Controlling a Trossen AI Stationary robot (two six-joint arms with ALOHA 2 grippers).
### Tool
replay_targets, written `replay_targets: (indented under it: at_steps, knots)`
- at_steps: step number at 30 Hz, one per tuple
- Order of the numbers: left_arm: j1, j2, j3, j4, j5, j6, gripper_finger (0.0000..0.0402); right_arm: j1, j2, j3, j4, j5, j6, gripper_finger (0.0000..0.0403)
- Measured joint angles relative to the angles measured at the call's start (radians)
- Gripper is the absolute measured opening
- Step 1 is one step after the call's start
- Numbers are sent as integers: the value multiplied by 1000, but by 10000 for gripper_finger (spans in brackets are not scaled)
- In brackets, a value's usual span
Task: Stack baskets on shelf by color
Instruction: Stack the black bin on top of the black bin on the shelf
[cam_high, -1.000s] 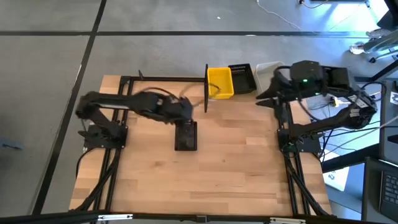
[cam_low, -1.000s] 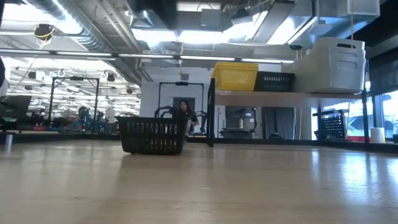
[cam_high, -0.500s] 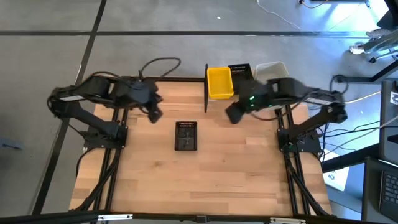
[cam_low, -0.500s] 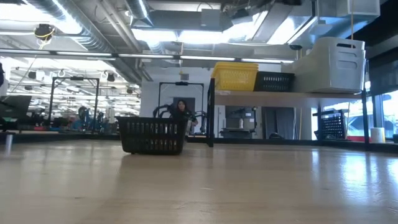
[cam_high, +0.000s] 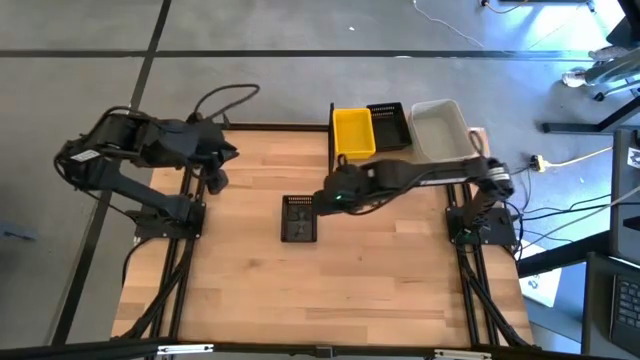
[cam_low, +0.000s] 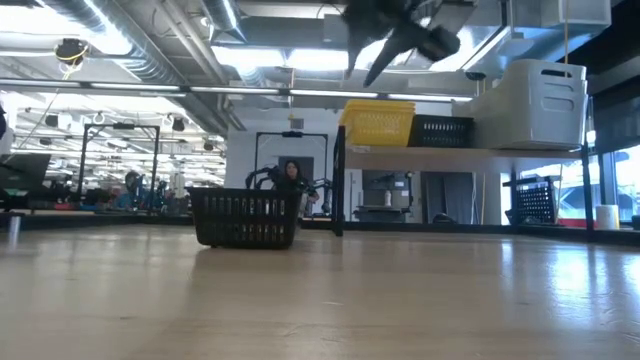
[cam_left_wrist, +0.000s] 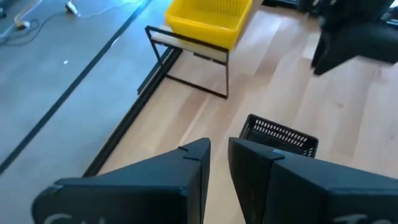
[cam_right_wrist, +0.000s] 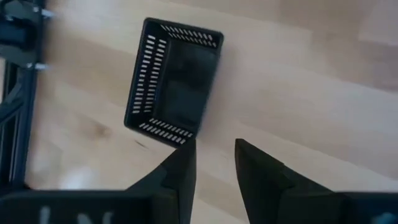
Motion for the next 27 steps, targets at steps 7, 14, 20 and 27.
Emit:
replay_targets:
  at_steps: [7, 14, 20, 27]
  knots:
    - [0, -20, 0, 2, 45, 82, 49, 0, 117, 0, 147, 0, 47, 108]
    - [0, -24, 0, 1, 51, 115, 49, 0, 204, 0, 194, 36, 50, 108]
    - [0, -26, 0, 1, 51, 138, 49, 0, 237, 0, 195, 45, 51, 108]
    - [0, -26, 0, 1, 50, 138, 49, 0, 280, 0, 194, 44, 79, 108]
